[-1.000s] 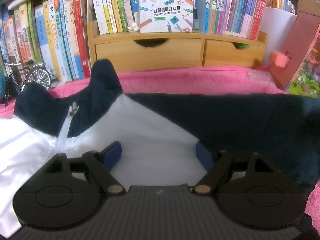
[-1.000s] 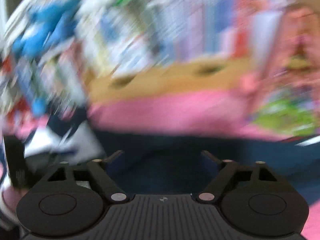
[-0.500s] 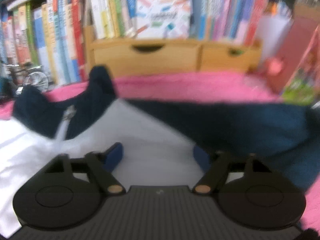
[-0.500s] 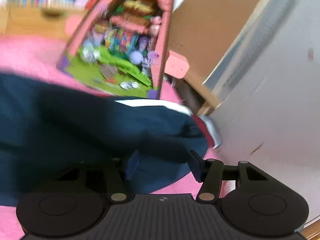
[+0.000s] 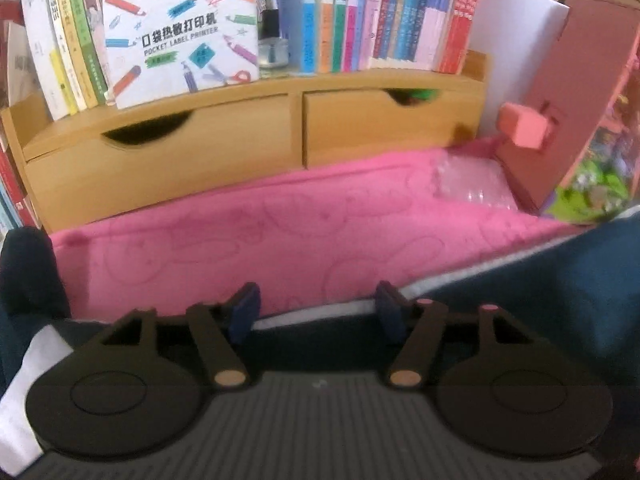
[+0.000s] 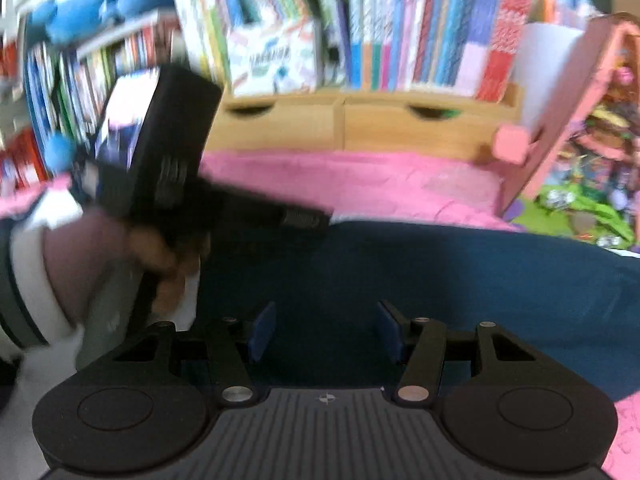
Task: Fold clothes
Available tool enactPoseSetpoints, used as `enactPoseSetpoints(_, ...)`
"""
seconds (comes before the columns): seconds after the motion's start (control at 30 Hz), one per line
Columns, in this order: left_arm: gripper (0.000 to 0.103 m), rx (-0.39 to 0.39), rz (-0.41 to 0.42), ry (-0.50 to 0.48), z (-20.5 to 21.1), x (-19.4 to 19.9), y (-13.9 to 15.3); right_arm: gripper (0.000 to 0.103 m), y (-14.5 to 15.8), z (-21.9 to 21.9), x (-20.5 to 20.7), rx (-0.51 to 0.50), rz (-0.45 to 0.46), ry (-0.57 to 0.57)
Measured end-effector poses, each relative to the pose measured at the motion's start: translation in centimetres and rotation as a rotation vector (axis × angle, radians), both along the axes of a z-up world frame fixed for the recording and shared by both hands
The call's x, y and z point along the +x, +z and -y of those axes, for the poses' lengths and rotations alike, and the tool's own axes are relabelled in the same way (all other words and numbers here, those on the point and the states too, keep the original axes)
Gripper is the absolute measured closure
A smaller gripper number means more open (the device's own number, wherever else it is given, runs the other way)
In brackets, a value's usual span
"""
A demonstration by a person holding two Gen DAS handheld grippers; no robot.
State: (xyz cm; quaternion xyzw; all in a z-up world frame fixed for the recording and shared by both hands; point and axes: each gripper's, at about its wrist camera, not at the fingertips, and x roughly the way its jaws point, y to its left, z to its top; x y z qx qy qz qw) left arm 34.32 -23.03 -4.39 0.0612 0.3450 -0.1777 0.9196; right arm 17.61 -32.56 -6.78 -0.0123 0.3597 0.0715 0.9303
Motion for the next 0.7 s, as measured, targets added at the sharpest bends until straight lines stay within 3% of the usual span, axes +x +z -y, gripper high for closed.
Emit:
enactPoseSetpoints(0.1,0.05,-0.018,0.008,0.035,-1.6,-0.7,0.8,0.045,-1.3,1.5,0.8,-0.013,-0.034,-0.031)
enactPoseSetpoints(0.2,0.049,-0.084,0.017,-0.038,-3.4,-2.7,1.9,0.041,-1.0,4.8,1.1,-0.058,-0.032,-0.118)
enactPoseSetpoints(0.23,0.048,-0.076,0.028,-0.073,-3.8,-3.5,2.2,0.039,-0.8,6.6,1.4,-0.081,-0.03,-0.167)
enactPoseSetpoints(0.33,0.048,0.066,0.089,-0.09,-4.8,-5.0,1.3,0.02,-0.1,13.5,2.7,-0.118,-0.05,-0.347)
enactPoseSetpoints(0.4,0.05,0.066,0.05,-0.042,-6.4,-4.8,0.9,0.02,0.9,19.0,3.5,-0.097,-0.105,-0.535)
enactPoseSetpoints(0.47,0.05,0.008,0.03,0.004,-8.7,-5.2,1.3,0.039,2.5,22.9,2.6,-0.097,-0.138,-0.747)
enactPoseSetpoints(0.53,0.048,-0.027,0.024,0.02,-10.6,-6.2,1.9,0.038,4.6,23.7,0.1,-0.042,-0.056,-0.743)
enactPoseSetpoints(0.6,0.047,-0.028,0.028,0.036,-11.9,-7.7,2.4,0.03,6.1,23.0,-2.3,0.017,0.022,-0.698)
enactPoseSetpoints(0.7,0.043,-0.041,0.028,0.064,-14.7,-11.3,3.0,0.026,7.7,19.5,-4.7,0.061,0.059,-0.587)
